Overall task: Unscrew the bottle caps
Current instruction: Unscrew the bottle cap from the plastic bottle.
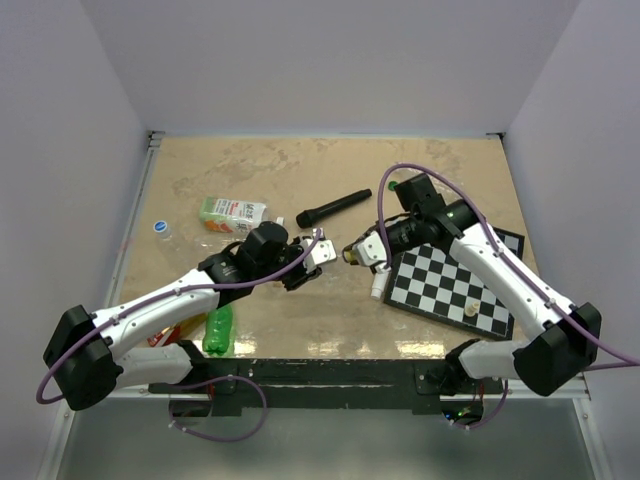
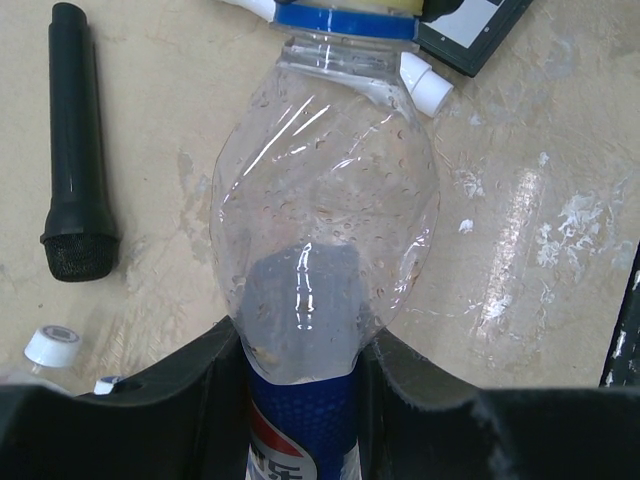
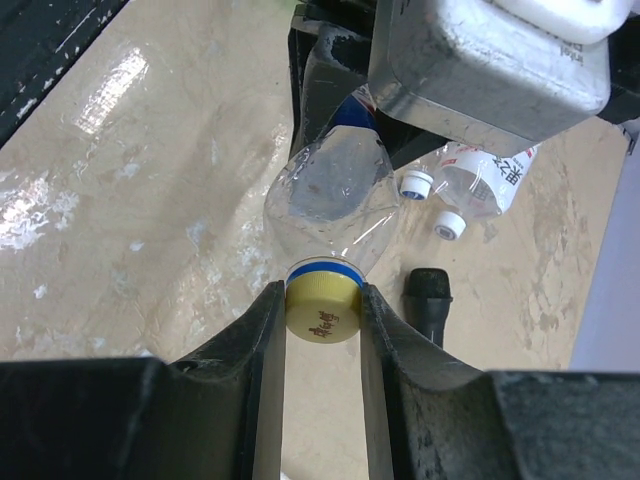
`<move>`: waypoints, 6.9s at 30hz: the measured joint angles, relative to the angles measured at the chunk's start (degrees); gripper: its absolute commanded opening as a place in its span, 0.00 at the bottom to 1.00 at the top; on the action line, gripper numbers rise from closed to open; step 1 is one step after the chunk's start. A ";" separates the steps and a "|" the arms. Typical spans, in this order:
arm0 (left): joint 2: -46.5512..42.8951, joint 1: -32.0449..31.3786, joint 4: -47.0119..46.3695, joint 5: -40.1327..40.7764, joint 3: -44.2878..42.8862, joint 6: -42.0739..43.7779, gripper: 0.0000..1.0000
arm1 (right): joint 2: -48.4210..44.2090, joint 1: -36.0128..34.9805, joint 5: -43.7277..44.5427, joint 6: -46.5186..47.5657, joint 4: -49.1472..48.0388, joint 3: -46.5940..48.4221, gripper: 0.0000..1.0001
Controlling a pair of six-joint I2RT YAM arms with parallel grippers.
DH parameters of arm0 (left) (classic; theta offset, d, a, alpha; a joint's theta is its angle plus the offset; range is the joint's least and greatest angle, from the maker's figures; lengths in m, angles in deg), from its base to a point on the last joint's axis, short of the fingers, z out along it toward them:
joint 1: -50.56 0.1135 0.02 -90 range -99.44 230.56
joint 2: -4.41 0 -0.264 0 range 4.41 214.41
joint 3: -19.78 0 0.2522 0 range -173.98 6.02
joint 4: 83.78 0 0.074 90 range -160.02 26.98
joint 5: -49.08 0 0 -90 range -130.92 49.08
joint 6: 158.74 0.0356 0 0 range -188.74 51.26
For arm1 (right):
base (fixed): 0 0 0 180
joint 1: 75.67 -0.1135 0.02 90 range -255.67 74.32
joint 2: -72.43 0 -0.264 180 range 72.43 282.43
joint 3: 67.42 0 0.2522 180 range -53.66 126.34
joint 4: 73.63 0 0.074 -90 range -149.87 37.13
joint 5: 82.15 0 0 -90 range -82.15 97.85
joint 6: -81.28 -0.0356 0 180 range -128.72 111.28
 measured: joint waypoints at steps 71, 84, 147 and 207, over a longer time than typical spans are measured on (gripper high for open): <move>-0.35 0.00 -0.11 5.46 0.13 -0.92 0.00 | 3.17 1.33 -0.22 -6.97 -6.49 0.28 0.08; -0.44 0.35 0.24 5.27 0.13 -0.92 0.00 | 1.92 2.10 -3.08 -5.49 -7.91 -2.19 0.54; -0.55 -0.11 -1.01 3.65 0.15 -1.05 0.00 | 1.03 2.01 -1.73 2.78 -5.79 -2.47 0.00; -0.55 0.00 -0.04 4.24 0.15 -1.11 0.00 | -2.91 7.06 1.05 -73.46 -22.43 -4.70 0.75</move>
